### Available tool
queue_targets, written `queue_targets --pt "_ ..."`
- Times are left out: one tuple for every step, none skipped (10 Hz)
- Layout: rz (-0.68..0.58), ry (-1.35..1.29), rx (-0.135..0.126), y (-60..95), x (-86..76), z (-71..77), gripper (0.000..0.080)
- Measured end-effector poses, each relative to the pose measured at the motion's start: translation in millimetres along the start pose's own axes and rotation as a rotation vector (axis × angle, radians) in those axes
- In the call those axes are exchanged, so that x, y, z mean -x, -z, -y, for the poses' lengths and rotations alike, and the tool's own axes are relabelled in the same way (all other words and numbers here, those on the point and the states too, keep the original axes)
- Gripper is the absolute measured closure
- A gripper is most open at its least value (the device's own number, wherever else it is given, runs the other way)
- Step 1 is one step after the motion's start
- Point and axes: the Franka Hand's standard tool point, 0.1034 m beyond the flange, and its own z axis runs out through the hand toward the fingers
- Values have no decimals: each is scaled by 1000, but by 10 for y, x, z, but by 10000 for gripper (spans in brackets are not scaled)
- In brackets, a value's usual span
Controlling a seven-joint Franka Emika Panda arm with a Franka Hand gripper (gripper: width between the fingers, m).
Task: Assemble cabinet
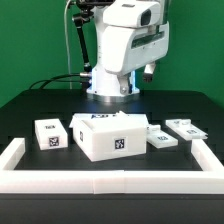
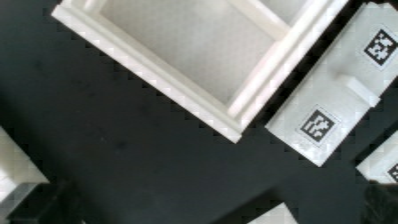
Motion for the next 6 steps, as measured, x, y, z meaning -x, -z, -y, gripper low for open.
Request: queue_targets --pt "0 0 0 1 0 0 1" --pt "0 0 0 1 0 0 1" --pt "0 0 0 0 0 0 1" --pt "0 0 -1 -5 -1 0 1" --pt "0 0 -1 -8 0 2 1" --pt "-4 20 4 -18 9 4 1"
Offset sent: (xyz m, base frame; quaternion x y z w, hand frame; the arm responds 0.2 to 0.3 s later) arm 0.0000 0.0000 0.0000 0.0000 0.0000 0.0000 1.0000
